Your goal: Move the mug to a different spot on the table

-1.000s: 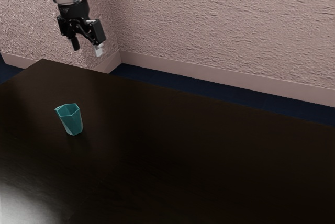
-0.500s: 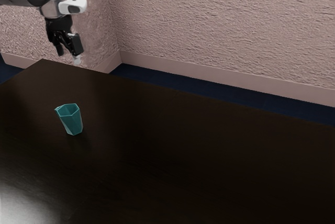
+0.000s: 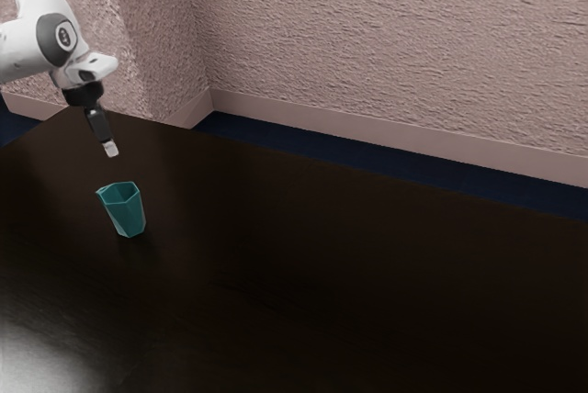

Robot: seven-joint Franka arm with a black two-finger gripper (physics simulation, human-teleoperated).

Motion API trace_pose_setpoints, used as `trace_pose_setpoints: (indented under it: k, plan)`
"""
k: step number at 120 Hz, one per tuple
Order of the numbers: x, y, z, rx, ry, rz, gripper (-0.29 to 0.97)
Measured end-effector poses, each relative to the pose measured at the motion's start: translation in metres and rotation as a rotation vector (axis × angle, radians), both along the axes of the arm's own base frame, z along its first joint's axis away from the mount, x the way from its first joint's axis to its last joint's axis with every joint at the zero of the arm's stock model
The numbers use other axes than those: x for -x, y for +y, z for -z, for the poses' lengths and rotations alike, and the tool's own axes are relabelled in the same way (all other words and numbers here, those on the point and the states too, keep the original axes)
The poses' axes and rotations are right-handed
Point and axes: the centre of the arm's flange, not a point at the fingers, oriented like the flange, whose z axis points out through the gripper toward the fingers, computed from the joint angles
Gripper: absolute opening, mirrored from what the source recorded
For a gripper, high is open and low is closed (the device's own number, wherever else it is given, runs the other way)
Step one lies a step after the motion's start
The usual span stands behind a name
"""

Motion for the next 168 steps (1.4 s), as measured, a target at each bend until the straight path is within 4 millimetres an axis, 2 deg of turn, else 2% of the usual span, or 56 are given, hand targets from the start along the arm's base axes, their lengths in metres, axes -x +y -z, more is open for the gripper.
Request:
trace_pose_setpoints:
  k: [19, 34, 65, 97, 123, 168]
  plan:
    - [0.001, 0.007, 0.012, 0.027, -0.037, 0.189, 0.68]
    - [0.018, 0.046, 0.036, 0.045, -0.041, 0.290, 0.68]
    - [0.027, 0.072, 0.070, 0.082, -0.092, 0.556, 0.68]
    - [0.014, 0.075, 0.103, 0.084, -0.203, 0.779, 0.68]
    - [0.022, 0.098, 0.116, 0.083, -0.296, 0.843, 0.68]
    - [0.025, 0.102, 0.126, 0.105, -0.374, 0.841, 0.68]
